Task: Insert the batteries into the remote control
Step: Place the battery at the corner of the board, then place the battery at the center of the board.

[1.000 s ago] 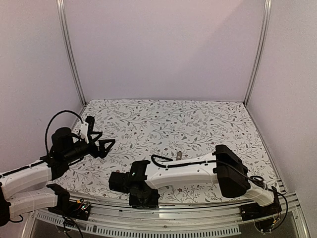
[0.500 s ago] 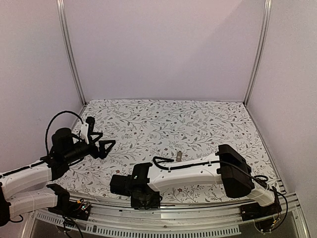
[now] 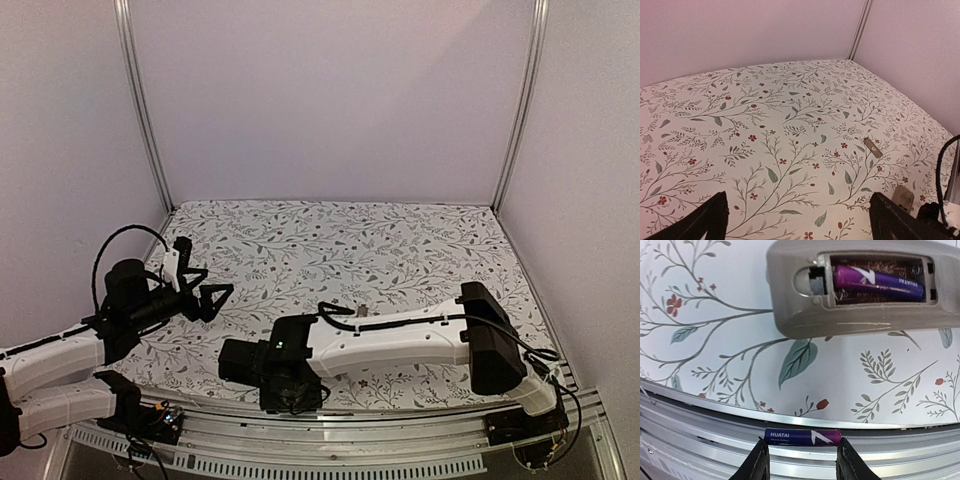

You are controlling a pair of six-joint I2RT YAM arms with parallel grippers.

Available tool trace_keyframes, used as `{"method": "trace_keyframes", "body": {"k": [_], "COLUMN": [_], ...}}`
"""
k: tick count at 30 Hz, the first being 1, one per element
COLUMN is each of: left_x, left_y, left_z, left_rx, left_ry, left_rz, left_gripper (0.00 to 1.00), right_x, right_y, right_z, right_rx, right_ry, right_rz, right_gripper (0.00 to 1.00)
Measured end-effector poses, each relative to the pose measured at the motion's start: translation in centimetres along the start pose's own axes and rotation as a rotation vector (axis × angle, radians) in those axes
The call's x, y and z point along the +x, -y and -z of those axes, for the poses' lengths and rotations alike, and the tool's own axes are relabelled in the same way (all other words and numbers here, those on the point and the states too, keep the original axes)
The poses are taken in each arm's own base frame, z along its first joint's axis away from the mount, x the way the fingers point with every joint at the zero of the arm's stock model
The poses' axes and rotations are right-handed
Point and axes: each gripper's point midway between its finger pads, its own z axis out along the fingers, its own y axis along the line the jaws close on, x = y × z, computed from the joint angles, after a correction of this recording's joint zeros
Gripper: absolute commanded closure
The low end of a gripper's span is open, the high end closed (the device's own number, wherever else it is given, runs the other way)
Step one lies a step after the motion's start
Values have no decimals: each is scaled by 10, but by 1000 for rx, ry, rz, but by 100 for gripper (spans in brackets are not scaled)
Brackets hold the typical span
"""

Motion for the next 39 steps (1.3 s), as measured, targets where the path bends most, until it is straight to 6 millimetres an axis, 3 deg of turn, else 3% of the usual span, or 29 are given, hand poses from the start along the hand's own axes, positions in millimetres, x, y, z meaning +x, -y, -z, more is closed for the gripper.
{"method": "trace_keyframes", "body": {"k": [3,9,12,16,20,25,31,39], "left_x": [0,0,1,2,6,32,78,130], "left_y": [0,1,4,11,31,86,121,146], "left_z": [0,0,0,0,2,5,8,12], "left_rx": [1,5,23,66,151,368,536,657], "left_ry": [0,-1,-3,-9,-18,-83,-217,-328], "left_rz": [3,4,3,1,-29,-113,-151,-240], "left_gripper": [2,4,6,9,9,9,7,4], "right_x": [-6,-27,-50,-89,-114,-118,-120,-135], "right_y": [-2,22,49,103,150,198,215,219], "right_z": [16,41,46,47,42,20,1,-10], "right_rx": [-41,-40,-6,59,114,175,165,121], "right_ry": [19,62,76,82,74,24,-26,-58], "right_rz": [2,-7,-23,-65,-99,-116,-115,-92], "right_gripper": [83,83,83,82,82,82,81,69]}}
